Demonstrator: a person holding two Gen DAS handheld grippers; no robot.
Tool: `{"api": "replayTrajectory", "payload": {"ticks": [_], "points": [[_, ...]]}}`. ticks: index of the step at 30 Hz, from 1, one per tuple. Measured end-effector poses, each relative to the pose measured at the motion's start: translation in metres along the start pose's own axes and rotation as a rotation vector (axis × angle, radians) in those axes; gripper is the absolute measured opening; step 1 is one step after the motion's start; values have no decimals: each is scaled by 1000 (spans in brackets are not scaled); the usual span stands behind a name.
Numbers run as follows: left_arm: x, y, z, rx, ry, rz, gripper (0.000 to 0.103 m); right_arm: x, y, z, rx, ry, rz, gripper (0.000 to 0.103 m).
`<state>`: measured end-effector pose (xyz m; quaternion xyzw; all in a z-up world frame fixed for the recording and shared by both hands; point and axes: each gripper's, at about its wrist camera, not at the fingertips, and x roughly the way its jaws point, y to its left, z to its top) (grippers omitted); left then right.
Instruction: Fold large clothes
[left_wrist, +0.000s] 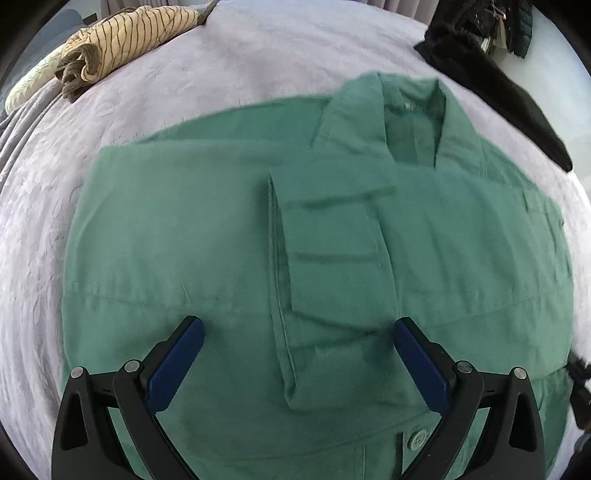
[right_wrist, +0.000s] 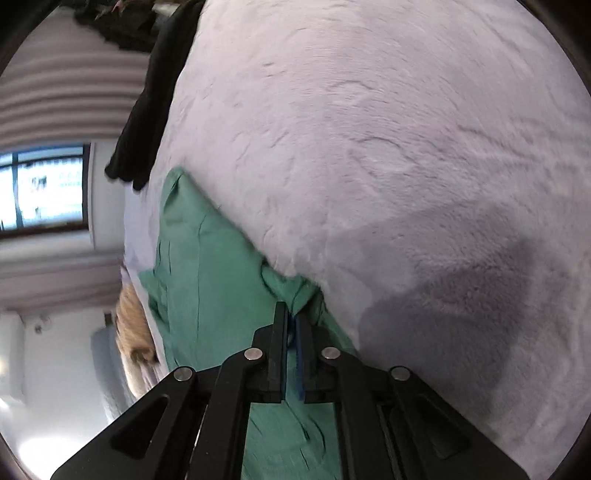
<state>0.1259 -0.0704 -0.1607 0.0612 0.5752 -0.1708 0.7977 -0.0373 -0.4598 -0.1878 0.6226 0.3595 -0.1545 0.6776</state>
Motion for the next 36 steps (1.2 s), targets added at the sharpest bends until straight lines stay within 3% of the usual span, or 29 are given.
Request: {"api": "replayTrajectory", "payload": {"ticks": [6,8,9,10,12,15,20,24,31,32,34,36], "points": [[10,15,43,-53,-19,-52,100,-20,11,-24,-184,38,-60,5],[15,15,54,-52,-18,-73,68,-21,14,-30,-220,48,-66,5],[15,15,58,-47,-15,-99,31,-21,17,-34,-240,52,-70,5],[14,13,58,-46,-8,-144,16,-22,18,-37,-259,55,-73,5],[6,10,61,-33,-29,-131,12,-23,23,-42,-292,57,-83,5],[-1,3,66,42,-81,-101,12,-24,38,-47,-357,42,-94,5],[18,6,73,34,-51,-67,13,-19,65,-43,-469,22,-123,5],[-2,10,74,-11,-77,-72,13,-8,82,-24,-517,8,-148,5],[-35,11,62,87,-111,-70,13,10,84,-11,-543,28,-211,5],[-33,10,61,102,-115,-59,16,14,81,-11,-544,39,-222,5],[-21,10,65,103,-105,25,47,21,75,-10,-542,55,-243,5],[-16,20,71,63,-126,51,50,23,73,-11,-537,63,-246,5]]}}
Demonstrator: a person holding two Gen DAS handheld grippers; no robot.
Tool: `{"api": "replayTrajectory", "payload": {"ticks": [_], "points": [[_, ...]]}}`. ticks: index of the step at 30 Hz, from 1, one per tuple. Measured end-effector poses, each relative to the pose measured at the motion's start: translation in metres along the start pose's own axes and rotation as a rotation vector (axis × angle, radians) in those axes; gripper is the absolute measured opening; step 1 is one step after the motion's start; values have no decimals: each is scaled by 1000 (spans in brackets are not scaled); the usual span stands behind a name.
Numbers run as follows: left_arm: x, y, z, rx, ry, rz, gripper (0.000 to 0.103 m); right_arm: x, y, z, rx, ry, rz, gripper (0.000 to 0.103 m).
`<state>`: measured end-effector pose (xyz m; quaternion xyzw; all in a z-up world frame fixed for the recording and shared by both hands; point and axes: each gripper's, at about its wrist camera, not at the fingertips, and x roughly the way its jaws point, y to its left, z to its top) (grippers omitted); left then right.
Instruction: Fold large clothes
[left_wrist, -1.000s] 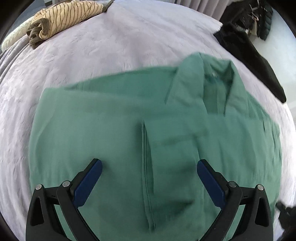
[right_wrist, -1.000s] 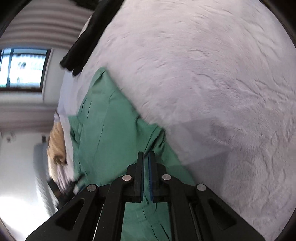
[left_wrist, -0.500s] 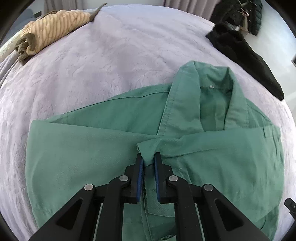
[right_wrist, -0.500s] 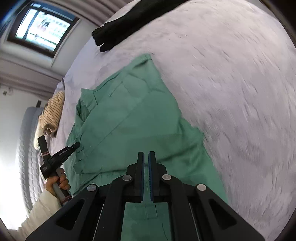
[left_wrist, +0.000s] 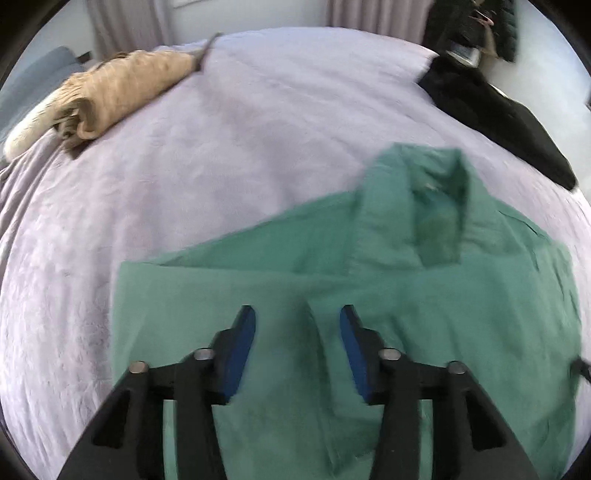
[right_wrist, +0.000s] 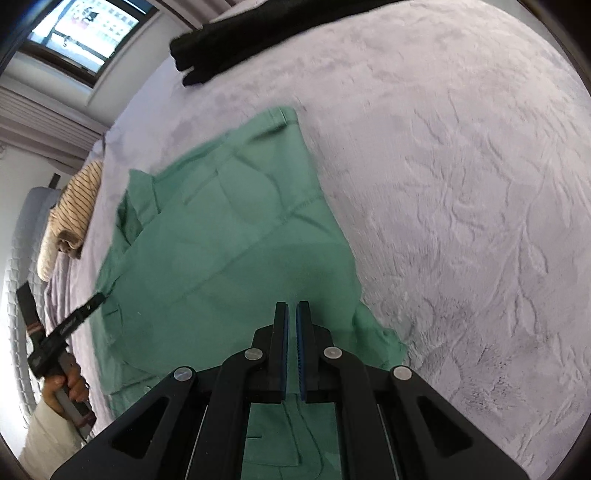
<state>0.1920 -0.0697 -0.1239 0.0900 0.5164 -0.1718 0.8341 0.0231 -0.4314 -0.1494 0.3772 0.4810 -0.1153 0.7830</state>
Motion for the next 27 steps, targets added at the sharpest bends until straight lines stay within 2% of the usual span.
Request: {"api": "replayTrajectory", "payload": {"ticks": [4,10,14,15,17,19,21,27], "points": [[-7,8,-5,-53,20,-42,50,-9,3,-2,-21,-20,2,5],[-46,-14,-48,57,0,-107,50,-24,8,-5,-55,-52,-4,5],[-15,-23,-80,98,86,-24,50,-5,3,-13,-74,0,-52,5],[-7,-16,-87,68,94,-46,50,2,-2,-15,-77,15,-71,4],[-9,-7,-88,22,84,-76,51,8,-14,-18,-58,30,-57,3],[-14,-4,-88,20,82,-52,55,1,-22,-19,-33,16,-43,3],[-21,1,-90,28,80,1,62,-9,-25,-20,-30,3,-72,4],[-40,18,-108,11,132,34,62,-36,-25,-27,-21,-5,-94,5]]}}
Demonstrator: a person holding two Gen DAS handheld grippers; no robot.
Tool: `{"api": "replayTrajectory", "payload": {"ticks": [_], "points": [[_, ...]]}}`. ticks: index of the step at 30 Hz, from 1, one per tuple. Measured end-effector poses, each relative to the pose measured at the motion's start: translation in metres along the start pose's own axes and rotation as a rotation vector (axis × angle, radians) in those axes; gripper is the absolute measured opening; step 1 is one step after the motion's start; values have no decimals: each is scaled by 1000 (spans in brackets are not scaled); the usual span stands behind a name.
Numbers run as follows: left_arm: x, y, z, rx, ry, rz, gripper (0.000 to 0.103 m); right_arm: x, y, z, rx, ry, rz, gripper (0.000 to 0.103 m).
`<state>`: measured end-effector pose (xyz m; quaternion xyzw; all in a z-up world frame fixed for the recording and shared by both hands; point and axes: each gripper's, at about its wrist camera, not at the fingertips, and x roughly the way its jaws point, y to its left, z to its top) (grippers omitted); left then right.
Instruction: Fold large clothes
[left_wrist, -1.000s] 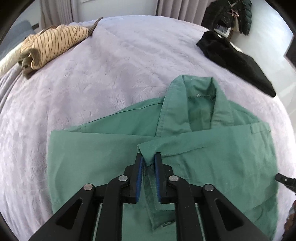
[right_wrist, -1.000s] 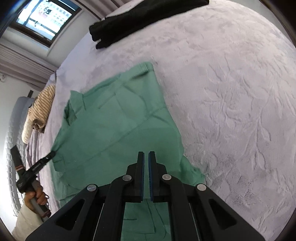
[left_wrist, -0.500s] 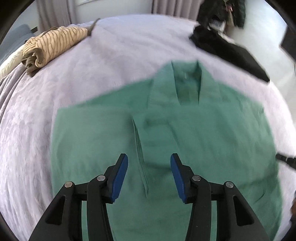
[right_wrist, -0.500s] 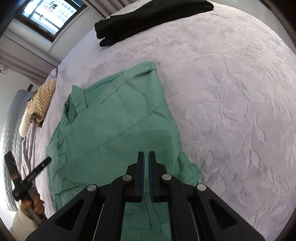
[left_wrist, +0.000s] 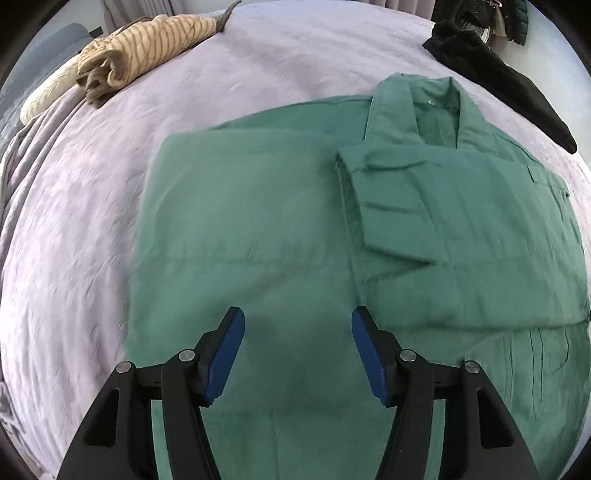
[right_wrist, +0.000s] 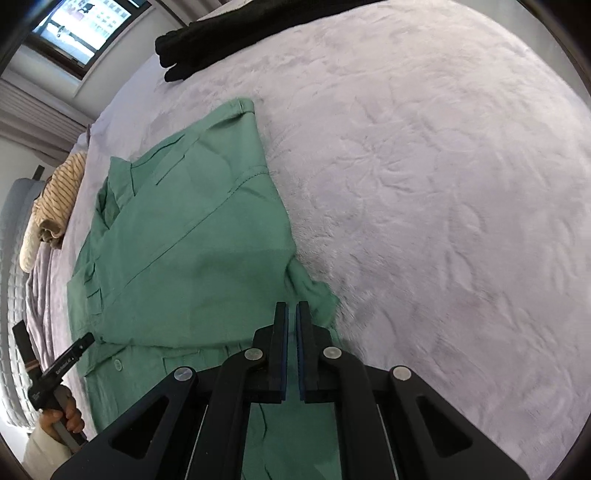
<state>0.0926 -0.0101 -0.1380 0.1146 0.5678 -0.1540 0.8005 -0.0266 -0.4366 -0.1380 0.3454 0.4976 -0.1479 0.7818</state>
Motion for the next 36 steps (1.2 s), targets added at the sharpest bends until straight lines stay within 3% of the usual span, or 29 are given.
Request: {"api": "replayTrajectory", "payload": {"ticks": [2,6,9,12,14,21,27,33,35,36], "points": [[-7,0,-11,9,19,5,62,-6,2,-5,4,17,10,11],[-17,-6,-28,20,50,23,62,-14,13,-23,-16,37,11,47],[-25,-7,-42,8,76,28,62,-18,18,-34,-18,61,21,47],[-37,-7,-56,-11,70,40,103,-18,22,-44,-15,89,27,47],[-49,-9,-65,-9,48,55,103,-20,26,-50,-20,100,24,48],[-68,-9,-76,-8,98,43,103,-30,38,-61,-38,119,25,55],[-79,-9,-76,-22,128,34,103,-43,53,-69,-94,123,31,81],[-86,-14,-83,-20,165,39,103,-51,62,-75,-105,132,25,82],[-90,-16,-85,-16,172,36,103,-54,65,-76,-110,129,24,92],[-91,-16,-85,-16,172,35,103,-56,67,-77,-115,131,26,92]]}}
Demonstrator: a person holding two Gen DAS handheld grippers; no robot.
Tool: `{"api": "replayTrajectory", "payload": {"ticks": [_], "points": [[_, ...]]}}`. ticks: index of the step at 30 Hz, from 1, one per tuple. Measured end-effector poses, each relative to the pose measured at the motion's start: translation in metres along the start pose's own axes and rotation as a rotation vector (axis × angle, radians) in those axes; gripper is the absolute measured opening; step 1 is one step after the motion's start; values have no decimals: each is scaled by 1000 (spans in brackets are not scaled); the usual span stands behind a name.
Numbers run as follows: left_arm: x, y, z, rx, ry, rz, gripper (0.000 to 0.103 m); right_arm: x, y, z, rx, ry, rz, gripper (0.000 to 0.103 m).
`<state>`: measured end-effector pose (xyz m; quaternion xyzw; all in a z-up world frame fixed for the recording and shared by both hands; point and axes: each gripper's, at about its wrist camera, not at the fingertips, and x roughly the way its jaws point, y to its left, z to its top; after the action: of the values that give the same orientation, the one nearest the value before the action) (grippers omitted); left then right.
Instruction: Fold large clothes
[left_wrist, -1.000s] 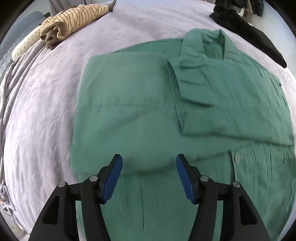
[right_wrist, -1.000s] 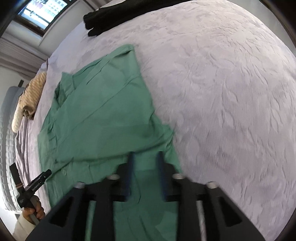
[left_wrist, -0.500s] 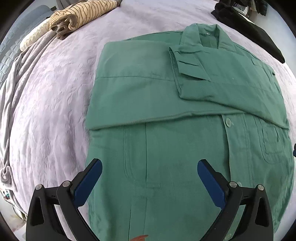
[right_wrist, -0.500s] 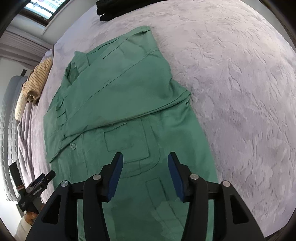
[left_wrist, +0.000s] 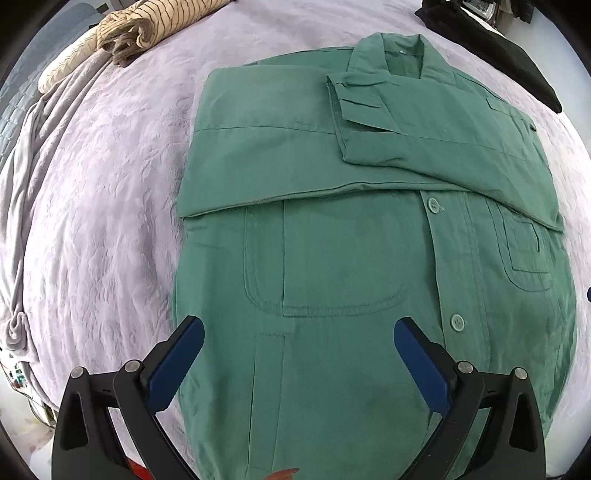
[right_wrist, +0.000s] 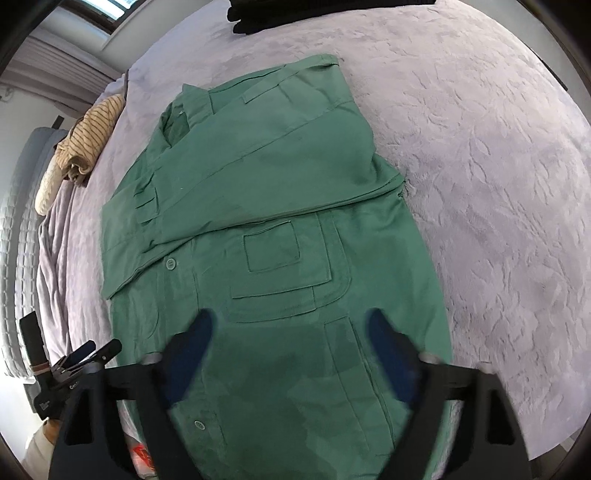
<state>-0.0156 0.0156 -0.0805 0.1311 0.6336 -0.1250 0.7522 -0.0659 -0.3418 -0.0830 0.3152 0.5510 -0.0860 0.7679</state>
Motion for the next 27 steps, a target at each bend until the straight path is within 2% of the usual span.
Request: {"api": "replayTrajectory", "payload": {"ticks": [9,14,17,20,24,27], "points": [[-15,-2,-3,-17,0,-13,103,-11,10,-4,-26,-9,18,92],[-17,-1,-9,-13,15,-11,103,-11,16,-10,-36,16,25,93],[-20,-3,-11,-9,19,-11,103,-11,26,-12,-94,48,-62,92],[-23,-7,-13,1,20,-4,103,-13,34,-13,-144,34,-142,92],[-26,-11,-13,12,21,0,103,-12,33,-13,-139,54,-212,92],[-29,-15,-13,14,22,5,103,-12,33,-13,-139,60,-188,92]]}}
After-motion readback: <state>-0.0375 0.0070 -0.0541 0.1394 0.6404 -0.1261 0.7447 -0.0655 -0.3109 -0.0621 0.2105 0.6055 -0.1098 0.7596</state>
